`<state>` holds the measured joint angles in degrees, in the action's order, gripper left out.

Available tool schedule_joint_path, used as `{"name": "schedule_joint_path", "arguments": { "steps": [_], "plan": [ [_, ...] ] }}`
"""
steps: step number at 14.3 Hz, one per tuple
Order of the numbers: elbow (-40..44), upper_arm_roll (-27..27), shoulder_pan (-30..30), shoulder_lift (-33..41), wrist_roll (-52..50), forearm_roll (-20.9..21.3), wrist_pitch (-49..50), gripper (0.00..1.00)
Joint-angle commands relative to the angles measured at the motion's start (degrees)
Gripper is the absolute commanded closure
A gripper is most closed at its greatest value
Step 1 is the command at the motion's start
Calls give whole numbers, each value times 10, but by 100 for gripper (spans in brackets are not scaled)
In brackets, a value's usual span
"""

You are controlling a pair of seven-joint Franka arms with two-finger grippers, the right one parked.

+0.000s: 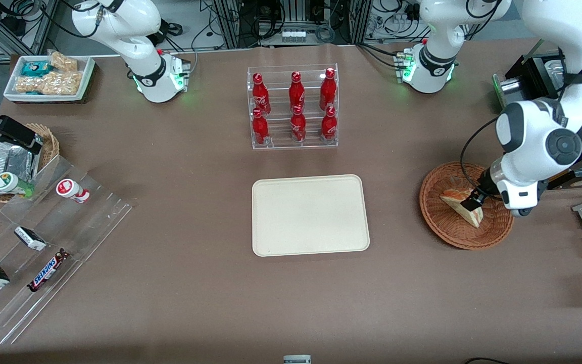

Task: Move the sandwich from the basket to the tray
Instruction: 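Lower the left gripper into the wicker basket onto the wrapped sandwich, then close the left gripper on the wrapped sandwich and lift it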

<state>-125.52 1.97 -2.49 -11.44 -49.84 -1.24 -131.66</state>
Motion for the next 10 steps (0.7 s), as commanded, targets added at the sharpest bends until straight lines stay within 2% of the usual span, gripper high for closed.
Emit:
{"name": "schedule_joint_path", "arguments": {
  "steps": [1,2,4,5,6,10],
  "plan": [
    [4,1,-1,-28,-30,2,-22,0],
    [5,1,-1,-38,-48,2,-32,6],
    [8,1,-1,-49,-93,4,-44,65],
    [8,1,-1,-49,-92,4,-42,84],
    [13,1,-1,-47,-91,4,-39,89],
    [84,5,6,-47,-94,5,68,90]
  ]
}}
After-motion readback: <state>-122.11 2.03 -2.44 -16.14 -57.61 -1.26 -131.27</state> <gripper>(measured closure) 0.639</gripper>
